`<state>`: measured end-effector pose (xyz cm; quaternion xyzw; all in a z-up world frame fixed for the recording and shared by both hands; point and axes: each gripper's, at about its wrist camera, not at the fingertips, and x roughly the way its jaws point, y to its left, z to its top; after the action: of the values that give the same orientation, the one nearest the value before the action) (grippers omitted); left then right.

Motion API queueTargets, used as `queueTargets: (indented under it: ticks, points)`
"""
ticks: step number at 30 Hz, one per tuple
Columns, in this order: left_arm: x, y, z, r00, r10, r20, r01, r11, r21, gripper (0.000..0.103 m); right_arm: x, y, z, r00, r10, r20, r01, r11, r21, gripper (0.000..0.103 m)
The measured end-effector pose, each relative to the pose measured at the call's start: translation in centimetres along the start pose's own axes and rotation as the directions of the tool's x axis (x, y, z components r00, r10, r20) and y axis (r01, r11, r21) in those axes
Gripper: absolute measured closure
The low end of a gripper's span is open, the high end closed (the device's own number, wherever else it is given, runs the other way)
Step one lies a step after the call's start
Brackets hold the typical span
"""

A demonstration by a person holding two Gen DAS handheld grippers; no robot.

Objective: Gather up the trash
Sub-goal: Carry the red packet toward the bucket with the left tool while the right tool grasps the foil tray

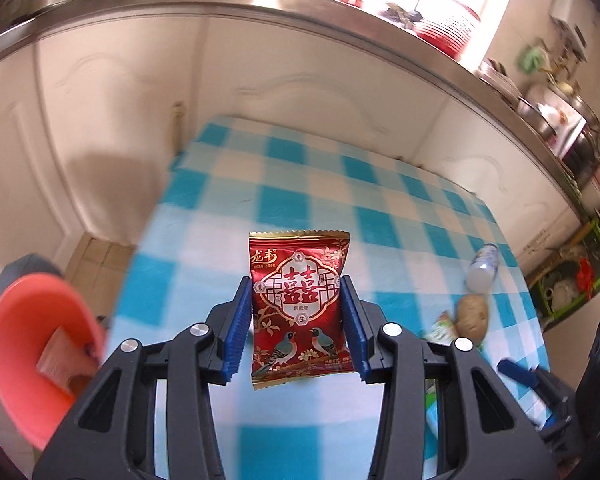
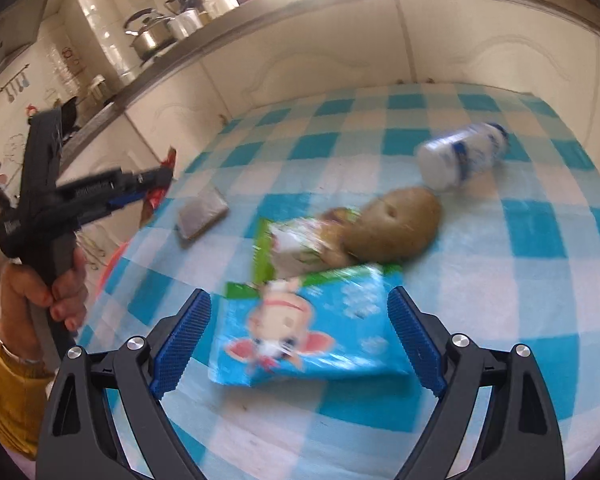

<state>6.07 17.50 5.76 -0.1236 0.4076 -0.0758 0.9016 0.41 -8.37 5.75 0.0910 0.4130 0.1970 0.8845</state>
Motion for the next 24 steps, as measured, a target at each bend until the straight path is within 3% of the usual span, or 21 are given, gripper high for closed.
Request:
queueTargets:
  ticks: [7, 14, 24]
  points:
    - [-2.2, 4.3, -1.9, 1.0, 0.011, 0.023, -0.009, 0.998, -0.066, 0.059, 4.4, 4.9, 3.6, 0.998, 0.025, -0.052, -0.033, 0.985, -0.171, 0.014]
    - [-3.6, 7.2, -3.4, 1.0, -0.001, 0.024, 0.003, 0.994, -0.109, 0.059, 10.4, 10.3, 6.1, 0.99, -0.035, -0.139, -0.017, 0.934, -0.357, 0.014]
    - [-4.4, 9.9, -5.0, 1.0, -0.014, 0.024, 0.017, 0.989, -0.149, 0.059, 15.7, 12.1, 6.6, 0.968, -0.101, -0.229, -0.007, 0.903, -0.43, 0.014]
